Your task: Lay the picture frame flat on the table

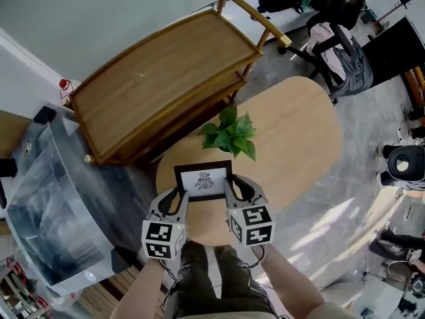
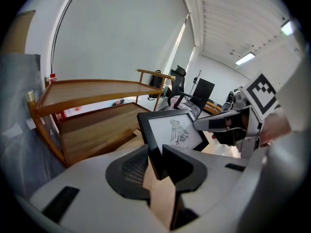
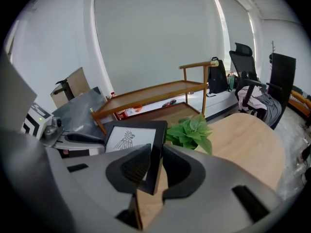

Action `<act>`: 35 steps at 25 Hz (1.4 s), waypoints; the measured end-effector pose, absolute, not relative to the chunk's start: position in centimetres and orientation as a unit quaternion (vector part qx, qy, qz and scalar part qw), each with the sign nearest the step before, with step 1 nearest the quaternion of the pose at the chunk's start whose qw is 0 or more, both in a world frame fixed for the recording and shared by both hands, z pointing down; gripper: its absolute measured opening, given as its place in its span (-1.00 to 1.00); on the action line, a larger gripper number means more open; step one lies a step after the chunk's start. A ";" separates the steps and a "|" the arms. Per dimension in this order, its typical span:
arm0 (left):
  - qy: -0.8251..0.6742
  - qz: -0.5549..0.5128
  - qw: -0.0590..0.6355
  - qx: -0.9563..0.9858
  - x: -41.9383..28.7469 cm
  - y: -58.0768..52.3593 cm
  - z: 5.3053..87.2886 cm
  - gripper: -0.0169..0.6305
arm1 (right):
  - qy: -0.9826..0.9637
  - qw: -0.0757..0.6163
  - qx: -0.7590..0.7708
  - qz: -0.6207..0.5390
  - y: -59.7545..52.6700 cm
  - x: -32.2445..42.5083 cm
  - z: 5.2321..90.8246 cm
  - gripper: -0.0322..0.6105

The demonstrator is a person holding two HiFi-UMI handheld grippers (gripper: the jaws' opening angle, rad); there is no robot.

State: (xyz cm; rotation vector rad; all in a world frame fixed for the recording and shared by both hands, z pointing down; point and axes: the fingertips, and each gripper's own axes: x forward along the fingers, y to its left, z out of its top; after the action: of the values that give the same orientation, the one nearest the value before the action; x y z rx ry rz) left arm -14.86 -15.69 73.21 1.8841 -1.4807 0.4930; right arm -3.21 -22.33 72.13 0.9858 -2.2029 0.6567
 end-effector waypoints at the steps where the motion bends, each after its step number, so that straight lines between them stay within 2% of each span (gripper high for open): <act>1: -0.570 0.192 0.346 0.720 -15.0 -15.7 74.3 -0.68 | -0.835 0.319 0.372 0.251 -22.4 -3.4 73.2 -0.72; 18: -0.561 0.232 0.412 0.680 -16.2 -15.3 90.1 -0.68 | -0.803 0.375 0.344 0.309 -21.9 -4.7 89.6 -0.72; 27: -0.567 0.253 0.424 0.659 -16.2 -15.2 93.9 -0.68 | -0.789 0.391 0.342 0.328 -21.6 -4.6 95.1 -0.72; 35: -0.567 0.245 0.452 0.644 -16.4 -14.8 95.4 -0.69 | -0.791 0.405 0.335 0.314 -21.5 -4.9 96.3 -0.69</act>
State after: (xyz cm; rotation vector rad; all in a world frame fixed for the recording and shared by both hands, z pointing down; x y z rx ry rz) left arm -16.38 -14.76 95.35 1.5899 -1.4012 0.6051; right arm -4.88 -21.50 96.27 0.8443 -1.9953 0.7916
